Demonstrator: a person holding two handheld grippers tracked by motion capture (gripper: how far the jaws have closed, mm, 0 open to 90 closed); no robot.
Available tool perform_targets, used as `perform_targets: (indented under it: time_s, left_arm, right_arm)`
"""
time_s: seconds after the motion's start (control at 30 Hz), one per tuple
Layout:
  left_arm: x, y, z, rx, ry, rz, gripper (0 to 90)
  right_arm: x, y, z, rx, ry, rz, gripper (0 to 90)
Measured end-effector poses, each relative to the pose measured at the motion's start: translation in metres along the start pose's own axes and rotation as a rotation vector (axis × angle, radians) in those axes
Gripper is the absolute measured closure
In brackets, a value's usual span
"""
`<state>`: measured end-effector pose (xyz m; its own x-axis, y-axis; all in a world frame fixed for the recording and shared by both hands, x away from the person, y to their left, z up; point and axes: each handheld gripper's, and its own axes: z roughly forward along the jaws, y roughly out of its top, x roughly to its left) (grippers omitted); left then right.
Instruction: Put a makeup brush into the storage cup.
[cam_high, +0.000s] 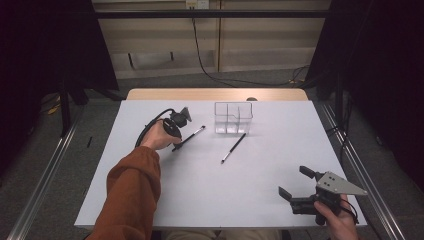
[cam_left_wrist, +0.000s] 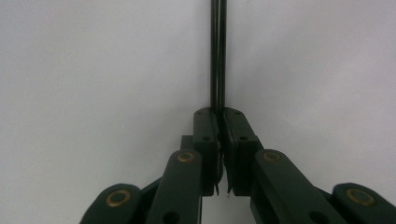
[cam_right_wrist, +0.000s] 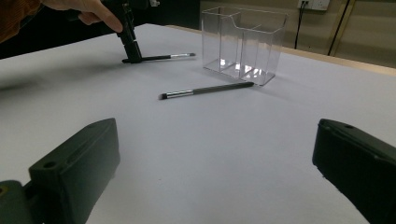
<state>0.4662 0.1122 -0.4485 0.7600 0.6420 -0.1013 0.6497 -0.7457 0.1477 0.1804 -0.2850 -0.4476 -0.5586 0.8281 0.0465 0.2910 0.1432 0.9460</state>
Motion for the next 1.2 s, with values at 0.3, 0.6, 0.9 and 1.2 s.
perform_targets:
  time_s: [0.3,0.6,0.9,1.2]
  left_arm:
    - [0.006,-0.01,-0.003,-0.074,-0.016,-0.029,84.9]
    - [0.011,-0.021,-0.013,-0.175,-0.01,-0.055,84.9]
    - [0.014,-0.031,-0.021,-0.291,-0.014,-0.07,84.9]
    - [0.016,-0.043,-0.028,-0.405,0.004,-0.078,84.9]
  right_arm:
    - [0.0,0.0,0.0,0.001,-0.003,0.003,0.3]
    - [0.0,0.0,0.0,0.0,-0.003,0.004,0.4]
    - [0.0,0.0,0.0,-0.003,-0.003,0.004,0.3]
    - [0.0,0.0,0.0,-0.001,-0.003,0.001,0.3]
